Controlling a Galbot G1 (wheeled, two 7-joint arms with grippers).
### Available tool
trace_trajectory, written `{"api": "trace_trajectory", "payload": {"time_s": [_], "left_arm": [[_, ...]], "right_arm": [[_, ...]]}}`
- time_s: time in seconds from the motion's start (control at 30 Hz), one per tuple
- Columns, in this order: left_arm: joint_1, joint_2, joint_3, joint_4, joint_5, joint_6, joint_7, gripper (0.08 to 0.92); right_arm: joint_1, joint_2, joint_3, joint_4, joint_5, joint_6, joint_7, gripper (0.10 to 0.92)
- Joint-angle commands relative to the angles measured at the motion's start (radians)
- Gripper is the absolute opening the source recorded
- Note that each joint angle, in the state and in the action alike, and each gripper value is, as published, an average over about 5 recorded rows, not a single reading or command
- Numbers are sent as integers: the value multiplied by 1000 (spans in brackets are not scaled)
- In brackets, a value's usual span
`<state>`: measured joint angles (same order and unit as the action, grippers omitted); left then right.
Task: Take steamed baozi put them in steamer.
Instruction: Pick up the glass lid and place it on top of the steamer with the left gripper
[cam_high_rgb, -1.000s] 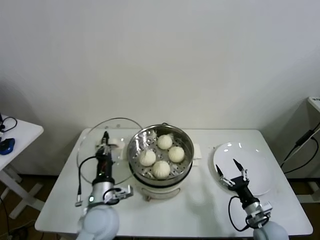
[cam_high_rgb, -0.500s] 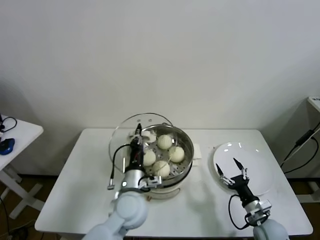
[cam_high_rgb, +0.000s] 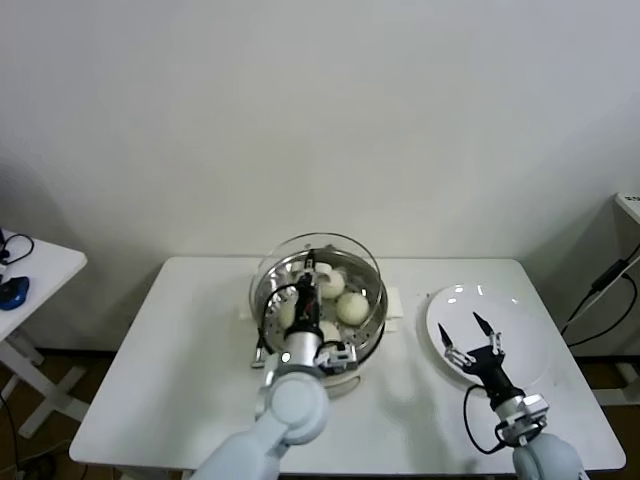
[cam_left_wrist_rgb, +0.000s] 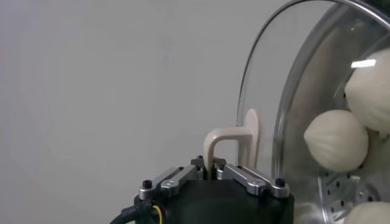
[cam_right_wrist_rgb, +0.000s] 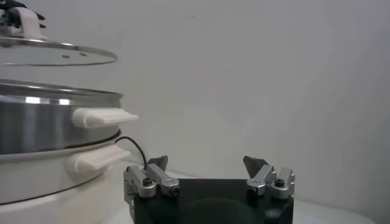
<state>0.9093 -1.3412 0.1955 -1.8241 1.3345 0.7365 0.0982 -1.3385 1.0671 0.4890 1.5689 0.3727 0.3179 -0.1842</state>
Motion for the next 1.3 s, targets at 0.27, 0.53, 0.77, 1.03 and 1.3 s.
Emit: {"api": "trace_trajectory", "payload": {"time_s": [0.27,0.53,0.77,1.03,1.3], "left_arm": [[28,-161,-46,48,242,49,161,154],[61,-173,-55,28,300,36,195,154],[69,-181,-63,27,339,22,244,154],[62,-192,-59,42,352,11,262,154],[52,-188,-58,58,343,9,263,154]], "right_arm": [[7,-5,4,-23,-3,5,-5,823],[18,-6,4,-39,-4,10,-7,823],[27,-3,-2,-50,-6,12,-8,823],[32,1,-1,-56,-8,15,-10,823],[33,9,0,-63,-9,19,-13,823]]}}
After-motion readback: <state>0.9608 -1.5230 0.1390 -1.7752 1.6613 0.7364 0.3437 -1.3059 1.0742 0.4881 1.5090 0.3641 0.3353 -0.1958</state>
